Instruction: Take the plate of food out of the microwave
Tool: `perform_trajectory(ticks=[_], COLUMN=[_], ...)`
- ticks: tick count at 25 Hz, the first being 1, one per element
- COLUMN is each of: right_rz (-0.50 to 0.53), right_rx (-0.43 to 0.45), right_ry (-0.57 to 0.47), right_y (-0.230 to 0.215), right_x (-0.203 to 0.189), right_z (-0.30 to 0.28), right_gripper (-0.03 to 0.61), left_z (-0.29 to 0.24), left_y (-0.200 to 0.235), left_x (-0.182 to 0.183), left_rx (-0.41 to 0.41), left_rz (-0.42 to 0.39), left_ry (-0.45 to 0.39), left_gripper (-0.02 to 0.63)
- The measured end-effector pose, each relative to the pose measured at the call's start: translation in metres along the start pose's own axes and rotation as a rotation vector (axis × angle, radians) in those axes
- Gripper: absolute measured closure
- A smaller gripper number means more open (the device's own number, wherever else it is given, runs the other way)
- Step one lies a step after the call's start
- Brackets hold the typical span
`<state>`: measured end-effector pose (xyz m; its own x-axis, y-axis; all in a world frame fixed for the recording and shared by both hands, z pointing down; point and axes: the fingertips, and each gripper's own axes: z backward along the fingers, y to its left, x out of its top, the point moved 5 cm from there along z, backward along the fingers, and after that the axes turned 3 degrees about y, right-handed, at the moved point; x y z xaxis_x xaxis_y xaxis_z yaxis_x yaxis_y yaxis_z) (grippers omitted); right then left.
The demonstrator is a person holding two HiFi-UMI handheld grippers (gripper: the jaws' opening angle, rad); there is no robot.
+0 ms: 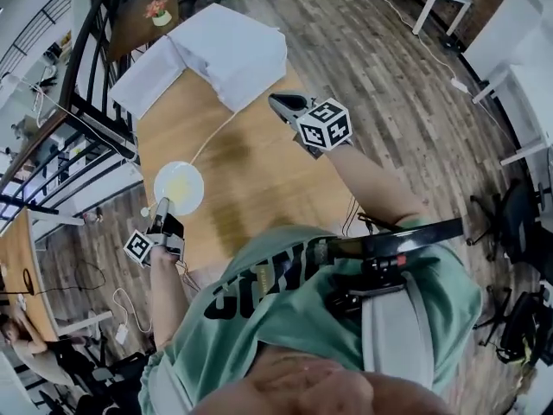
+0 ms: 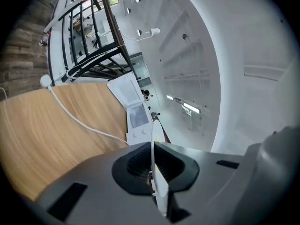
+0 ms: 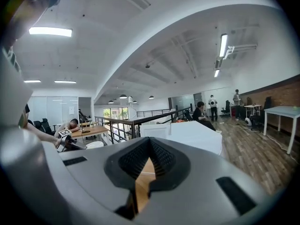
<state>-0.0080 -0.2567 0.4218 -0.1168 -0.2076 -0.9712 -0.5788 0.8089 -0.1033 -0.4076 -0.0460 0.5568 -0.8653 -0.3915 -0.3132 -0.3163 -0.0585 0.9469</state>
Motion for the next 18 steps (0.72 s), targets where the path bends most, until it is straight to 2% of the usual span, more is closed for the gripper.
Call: perform_trajectory(ticks=[3,7,12,18], right_rz=[-0.001,-0.017,-0.036,-0.017], right_rx=[0.011,0.003,-0.043,-0.127], right_ry=[0.011,0.015,0.014,0.026], right_y=[-0.01,-0.01,0.002,0.027], right_x=[-0.011,-0.019,-0.014,0.001], right_z=[0.028,0.037,0.025,0.013], right_gripper=[0.572,0.572,0.572,0.572], left_z=[-0.014,-0.024,-0.039,-0.053], left_y=[-0.01,-0.007,0.011,0.026], left_x=[-0.041,-0.071,-0.069,-0.06], left_rx=[-0.007,0.0,-0.022,-0.086], left_rz=[0.043,0.056,0.065,0.095], left_ry=[0.017,0.102,0.216,0.366], left_gripper=[0.598,0.598,0.598,0.598])
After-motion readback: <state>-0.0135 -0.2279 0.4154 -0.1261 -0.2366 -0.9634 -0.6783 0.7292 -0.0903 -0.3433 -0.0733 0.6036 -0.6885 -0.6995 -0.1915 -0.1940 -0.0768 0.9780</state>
